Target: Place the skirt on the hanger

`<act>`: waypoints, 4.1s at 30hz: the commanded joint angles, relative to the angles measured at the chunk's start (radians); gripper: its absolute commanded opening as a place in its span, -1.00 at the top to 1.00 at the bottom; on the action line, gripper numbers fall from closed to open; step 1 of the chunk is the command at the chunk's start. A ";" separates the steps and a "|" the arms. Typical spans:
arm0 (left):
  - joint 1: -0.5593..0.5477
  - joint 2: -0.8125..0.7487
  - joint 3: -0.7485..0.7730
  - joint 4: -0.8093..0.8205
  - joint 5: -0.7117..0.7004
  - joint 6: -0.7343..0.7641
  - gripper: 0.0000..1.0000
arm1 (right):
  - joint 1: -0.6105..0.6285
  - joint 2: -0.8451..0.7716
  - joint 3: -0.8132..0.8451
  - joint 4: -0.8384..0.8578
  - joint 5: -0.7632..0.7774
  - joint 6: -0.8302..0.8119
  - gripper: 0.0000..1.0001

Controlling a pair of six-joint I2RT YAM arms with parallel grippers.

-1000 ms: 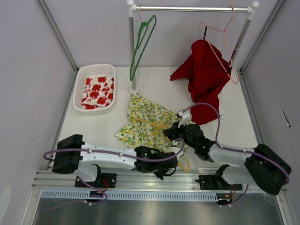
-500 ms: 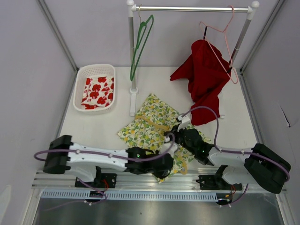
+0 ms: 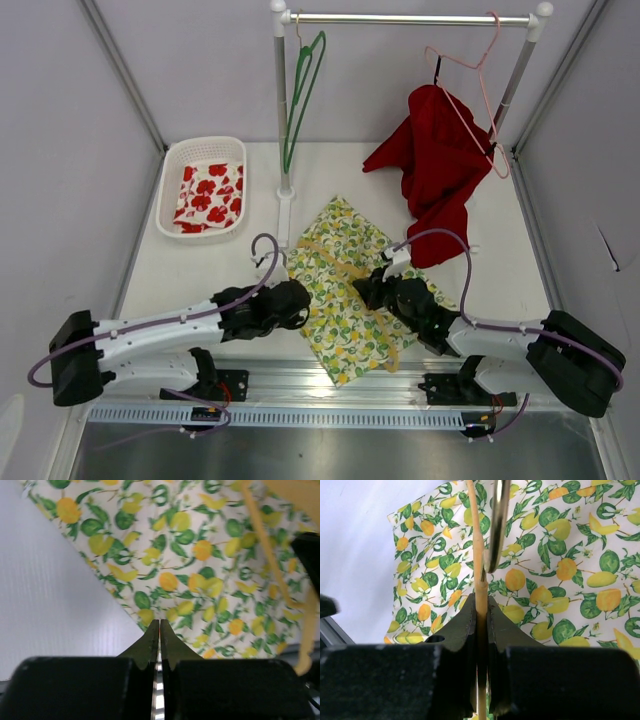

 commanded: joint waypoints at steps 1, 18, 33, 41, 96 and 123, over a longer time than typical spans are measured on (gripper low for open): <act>0.029 0.079 -0.037 0.109 0.001 -0.063 0.91 | 0.010 -0.038 -0.035 -0.074 0.085 -0.016 1.00; -0.004 0.233 -0.192 0.310 0.176 -0.083 0.50 | 0.009 -0.074 -0.052 -0.062 0.147 -0.042 1.00; -0.007 0.075 -0.078 0.271 0.138 0.035 0.17 | 0.012 -0.057 -0.043 -0.068 0.134 -0.042 1.00; -0.020 0.343 -0.118 0.520 0.236 -0.021 0.51 | 0.012 -0.043 -0.034 -0.060 0.140 -0.062 1.00; -0.014 -0.062 0.265 0.098 0.026 0.359 -0.09 | 0.038 -0.365 0.440 -0.655 0.276 -0.256 1.00; -0.014 -0.267 0.440 -0.093 -0.025 0.500 -0.09 | -0.470 0.213 1.452 -0.769 -0.110 -0.399 1.00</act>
